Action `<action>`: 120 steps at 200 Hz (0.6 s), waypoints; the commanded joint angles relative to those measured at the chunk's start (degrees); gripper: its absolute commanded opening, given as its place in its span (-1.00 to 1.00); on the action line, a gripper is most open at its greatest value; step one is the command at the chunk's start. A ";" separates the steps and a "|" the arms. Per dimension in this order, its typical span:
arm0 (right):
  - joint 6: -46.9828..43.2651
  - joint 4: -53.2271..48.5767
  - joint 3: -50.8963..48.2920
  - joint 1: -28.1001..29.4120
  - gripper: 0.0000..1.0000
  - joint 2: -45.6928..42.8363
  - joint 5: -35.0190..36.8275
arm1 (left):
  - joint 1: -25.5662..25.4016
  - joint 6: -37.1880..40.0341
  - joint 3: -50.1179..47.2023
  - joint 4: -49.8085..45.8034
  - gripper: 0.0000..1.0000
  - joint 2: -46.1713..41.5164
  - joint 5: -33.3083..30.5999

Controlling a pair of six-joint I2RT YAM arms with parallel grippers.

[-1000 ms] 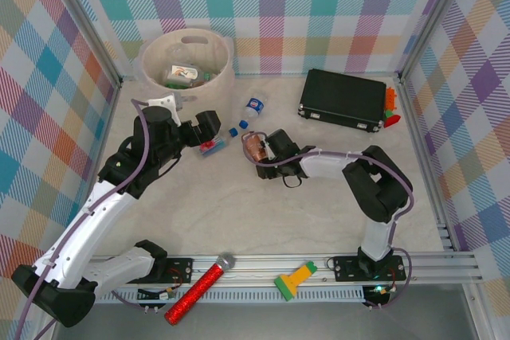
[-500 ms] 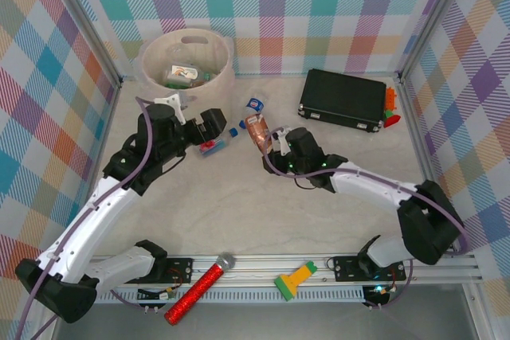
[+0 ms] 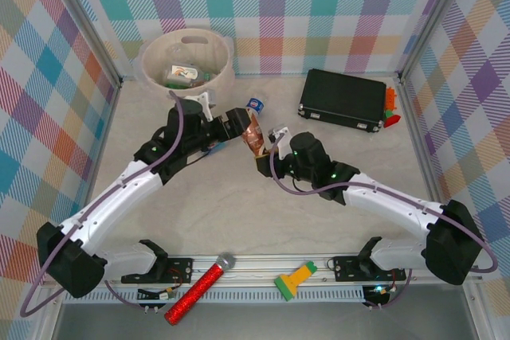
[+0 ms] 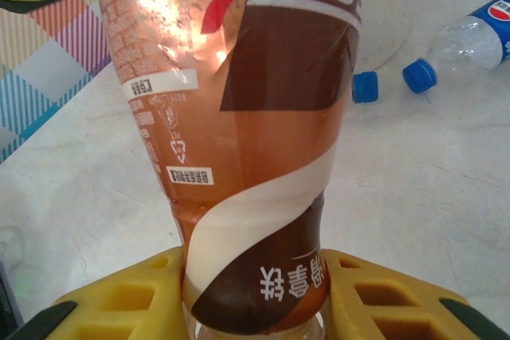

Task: Put the plastic bottles in the bin

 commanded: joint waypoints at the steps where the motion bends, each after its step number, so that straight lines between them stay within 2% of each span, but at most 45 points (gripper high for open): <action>1: -0.49 1.36 1.23 0.47 -0.26 -2.17 -0.45 | -1.56 -1.05 -0.15 4.13 0.79 0.70 0.19; 70: 0.19 2.13 0.74 0.83 -0.26 -4.13 -1.13 | -4.08 -0.53 -0.40 6.12 0.54 3.22 -3.25; 120: 0.61 2.27 0.18 0.93 -0.22 -5.15 -1.31 | -4.40 -0.06 0.41 6.47 0.04 3.80 -3.06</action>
